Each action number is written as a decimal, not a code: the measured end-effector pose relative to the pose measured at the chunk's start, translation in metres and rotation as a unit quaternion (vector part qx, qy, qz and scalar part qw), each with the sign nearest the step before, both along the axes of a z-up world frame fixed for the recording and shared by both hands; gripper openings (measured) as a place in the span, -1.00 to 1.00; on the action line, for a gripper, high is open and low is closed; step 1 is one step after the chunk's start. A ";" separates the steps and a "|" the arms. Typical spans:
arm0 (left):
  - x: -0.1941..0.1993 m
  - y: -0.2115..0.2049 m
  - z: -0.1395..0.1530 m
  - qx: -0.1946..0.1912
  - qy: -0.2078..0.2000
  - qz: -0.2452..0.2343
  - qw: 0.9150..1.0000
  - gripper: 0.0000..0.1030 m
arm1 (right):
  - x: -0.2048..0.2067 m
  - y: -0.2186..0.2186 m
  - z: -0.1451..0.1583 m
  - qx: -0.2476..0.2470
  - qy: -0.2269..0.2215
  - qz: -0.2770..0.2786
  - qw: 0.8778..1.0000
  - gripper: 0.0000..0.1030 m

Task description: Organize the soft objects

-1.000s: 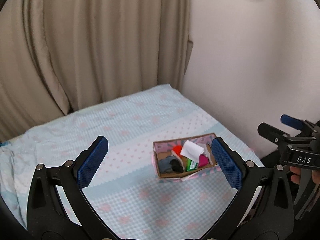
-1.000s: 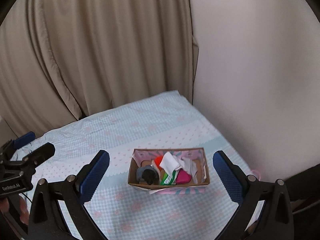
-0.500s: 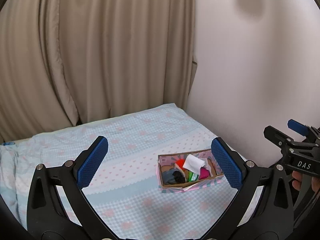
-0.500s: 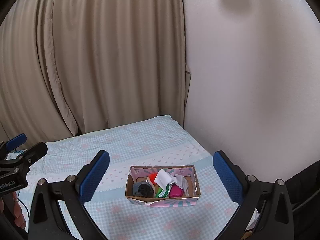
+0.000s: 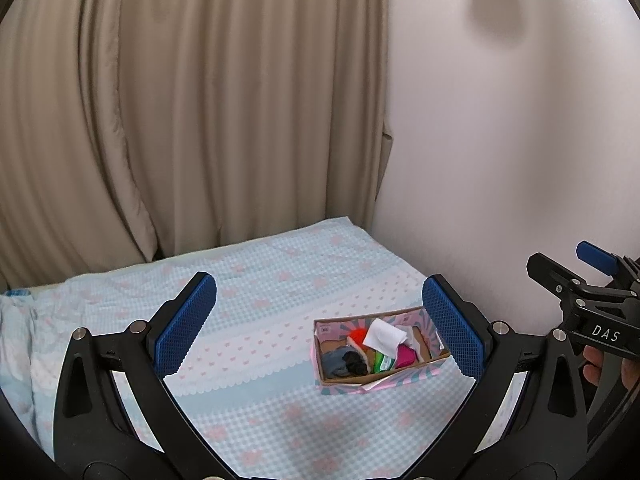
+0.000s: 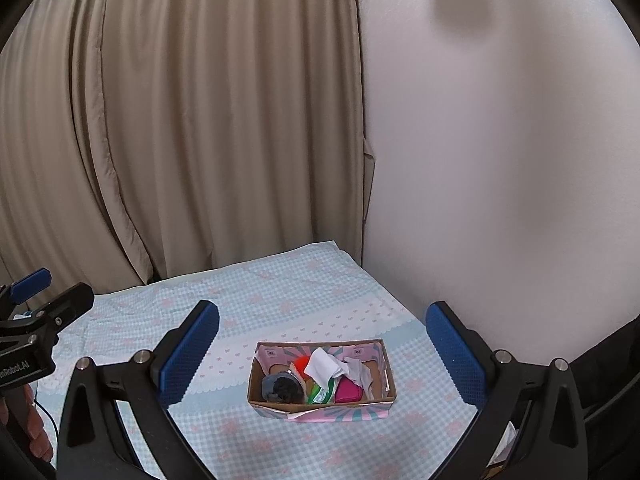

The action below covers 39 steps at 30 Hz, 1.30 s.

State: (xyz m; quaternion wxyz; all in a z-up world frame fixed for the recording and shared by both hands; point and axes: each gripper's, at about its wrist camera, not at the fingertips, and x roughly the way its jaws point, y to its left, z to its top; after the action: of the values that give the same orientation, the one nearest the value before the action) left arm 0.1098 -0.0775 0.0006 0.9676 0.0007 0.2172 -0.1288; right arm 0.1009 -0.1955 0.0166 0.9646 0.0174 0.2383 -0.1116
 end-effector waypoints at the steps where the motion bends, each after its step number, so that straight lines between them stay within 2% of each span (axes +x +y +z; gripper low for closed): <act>1: 0.000 0.000 0.000 0.000 -0.001 0.000 1.000 0.99 | 0.000 0.000 0.000 0.000 -0.001 0.000 1.000 1.00; 39: -0.001 0.003 0.000 -0.009 -0.011 0.001 1.000 0.99 | 0.008 -0.006 0.001 -0.004 -0.010 0.000 1.000 1.00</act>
State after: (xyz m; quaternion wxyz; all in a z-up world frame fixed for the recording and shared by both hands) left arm 0.1088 -0.0743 0.0005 0.9700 -0.0066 0.2057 -0.1296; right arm 0.1084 -0.2014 0.0171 0.9669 0.0150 0.2285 -0.1123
